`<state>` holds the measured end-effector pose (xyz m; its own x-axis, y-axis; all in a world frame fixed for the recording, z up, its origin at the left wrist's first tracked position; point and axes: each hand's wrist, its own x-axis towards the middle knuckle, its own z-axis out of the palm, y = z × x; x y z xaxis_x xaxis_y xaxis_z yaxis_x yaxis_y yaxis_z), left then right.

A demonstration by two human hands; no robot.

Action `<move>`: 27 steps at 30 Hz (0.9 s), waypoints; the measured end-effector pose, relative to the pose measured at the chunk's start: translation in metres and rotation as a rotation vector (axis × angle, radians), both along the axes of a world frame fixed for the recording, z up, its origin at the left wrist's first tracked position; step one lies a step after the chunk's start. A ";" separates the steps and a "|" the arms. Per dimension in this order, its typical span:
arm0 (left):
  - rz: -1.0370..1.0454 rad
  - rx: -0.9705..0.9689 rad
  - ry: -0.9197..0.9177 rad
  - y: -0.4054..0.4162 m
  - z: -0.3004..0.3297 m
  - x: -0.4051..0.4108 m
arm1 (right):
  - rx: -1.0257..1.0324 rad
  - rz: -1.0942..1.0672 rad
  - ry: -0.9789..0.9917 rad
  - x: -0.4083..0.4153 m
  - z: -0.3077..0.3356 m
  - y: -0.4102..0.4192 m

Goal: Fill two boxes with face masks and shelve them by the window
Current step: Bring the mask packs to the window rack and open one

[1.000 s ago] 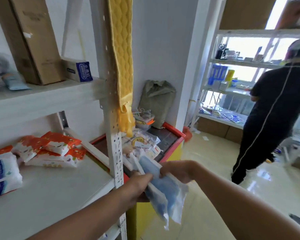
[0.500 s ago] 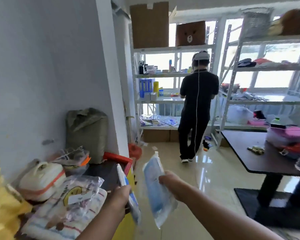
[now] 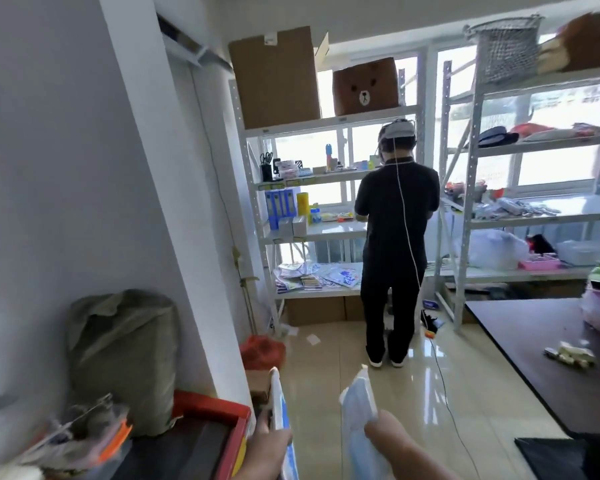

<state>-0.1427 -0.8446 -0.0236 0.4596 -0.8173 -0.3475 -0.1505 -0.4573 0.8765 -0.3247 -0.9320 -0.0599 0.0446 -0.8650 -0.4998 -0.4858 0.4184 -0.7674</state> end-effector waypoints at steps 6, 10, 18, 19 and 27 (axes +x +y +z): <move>-0.032 0.081 -0.010 -0.085 -0.009 0.023 | -0.029 -0.014 -0.019 0.008 0.003 -0.078; -0.013 0.151 -0.024 -0.160 -0.028 0.055 | -0.009 -0.012 -0.012 0.032 0.000 -0.140; 0.012 0.162 0.156 -0.345 -0.030 0.110 | -0.032 0.079 0.156 0.111 0.010 -0.308; -0.007 0.137 0.164 -0.369 -0.028 0.117 | -0.050 0.085 0.167 0.118 0.015 -0.332; 0.013 0.061 0.188 -0.517 -0.016 0.164 | -0.029 0.213 0.299 0.166 0.030 -0.485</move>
